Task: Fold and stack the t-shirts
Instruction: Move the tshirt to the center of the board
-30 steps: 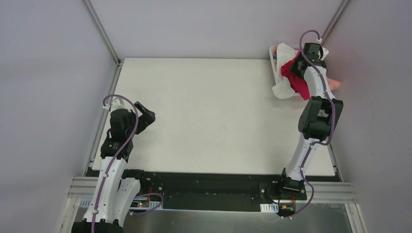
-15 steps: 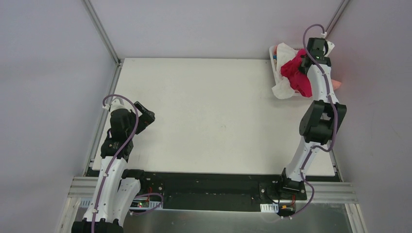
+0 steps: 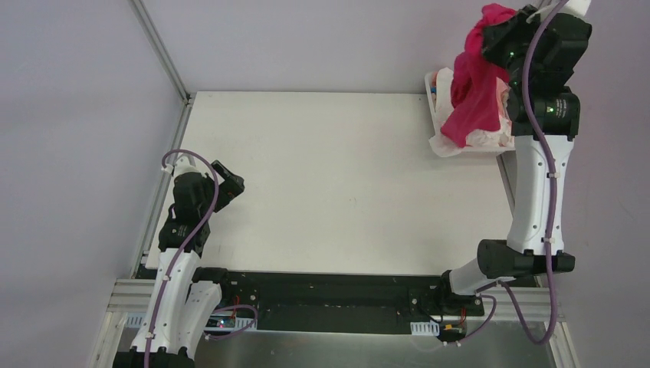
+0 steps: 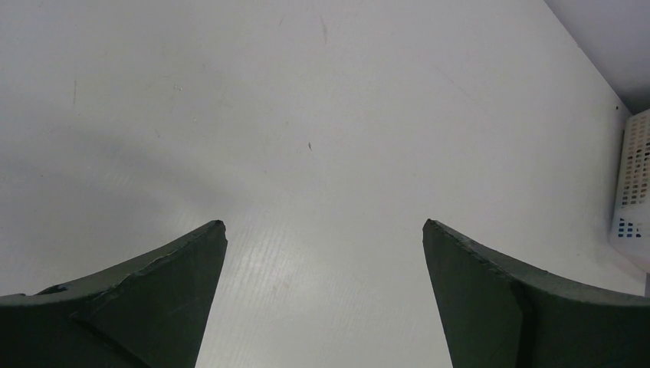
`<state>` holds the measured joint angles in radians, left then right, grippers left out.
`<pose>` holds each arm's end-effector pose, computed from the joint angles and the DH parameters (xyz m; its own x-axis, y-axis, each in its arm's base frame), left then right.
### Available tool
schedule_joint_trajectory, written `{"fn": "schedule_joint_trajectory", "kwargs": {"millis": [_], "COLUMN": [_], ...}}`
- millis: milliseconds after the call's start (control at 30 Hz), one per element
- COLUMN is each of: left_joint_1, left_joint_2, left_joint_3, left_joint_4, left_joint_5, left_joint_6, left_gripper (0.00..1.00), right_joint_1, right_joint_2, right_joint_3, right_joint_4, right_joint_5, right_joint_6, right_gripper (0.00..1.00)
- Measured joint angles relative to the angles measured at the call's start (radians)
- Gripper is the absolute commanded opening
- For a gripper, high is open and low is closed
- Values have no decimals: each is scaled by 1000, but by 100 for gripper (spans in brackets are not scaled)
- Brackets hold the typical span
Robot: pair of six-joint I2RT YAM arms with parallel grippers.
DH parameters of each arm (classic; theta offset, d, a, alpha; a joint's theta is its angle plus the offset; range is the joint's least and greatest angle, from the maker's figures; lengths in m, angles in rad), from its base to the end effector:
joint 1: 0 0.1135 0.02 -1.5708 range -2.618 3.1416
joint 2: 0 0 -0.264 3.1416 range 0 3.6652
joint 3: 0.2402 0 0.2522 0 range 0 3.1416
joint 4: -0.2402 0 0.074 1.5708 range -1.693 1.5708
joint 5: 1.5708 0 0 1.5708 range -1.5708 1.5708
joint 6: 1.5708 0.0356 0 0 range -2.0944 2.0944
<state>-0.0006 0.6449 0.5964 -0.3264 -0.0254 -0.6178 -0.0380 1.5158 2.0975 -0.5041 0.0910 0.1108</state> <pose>0.1586 0.0008 0.2801 -0.2852 -0.5789 -0.7639 -0.2309 0.8150 -0.5314 0.2860 -0.0141 0.5703 0.0912 0.1067 -0.9901 0.1190 0.9859 0.1172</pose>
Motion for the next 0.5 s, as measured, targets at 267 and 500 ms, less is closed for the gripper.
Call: {"fn": "schedule_joint_trajectory", "kwargs": {"millis": [267, 500], "left_joint_1": [0, 0], "left_joint_2": [-28, -32], "left_joint_3": [-5, -6], "left_joint_4": [0, 0], "left_joint_5": [8, 17], "left_joint_6": [0, 0], "left_gripper": [100, 100], "right_joint_1": [318, 579], "right_joint_2": [-1, -9], "right_joint_3": [146, 55], "right_joint_4": [-65, -47], "right_joint_5": [-211, -228], "right_joint_6": [-6, 13], "right_gripper": [0, 0]}}
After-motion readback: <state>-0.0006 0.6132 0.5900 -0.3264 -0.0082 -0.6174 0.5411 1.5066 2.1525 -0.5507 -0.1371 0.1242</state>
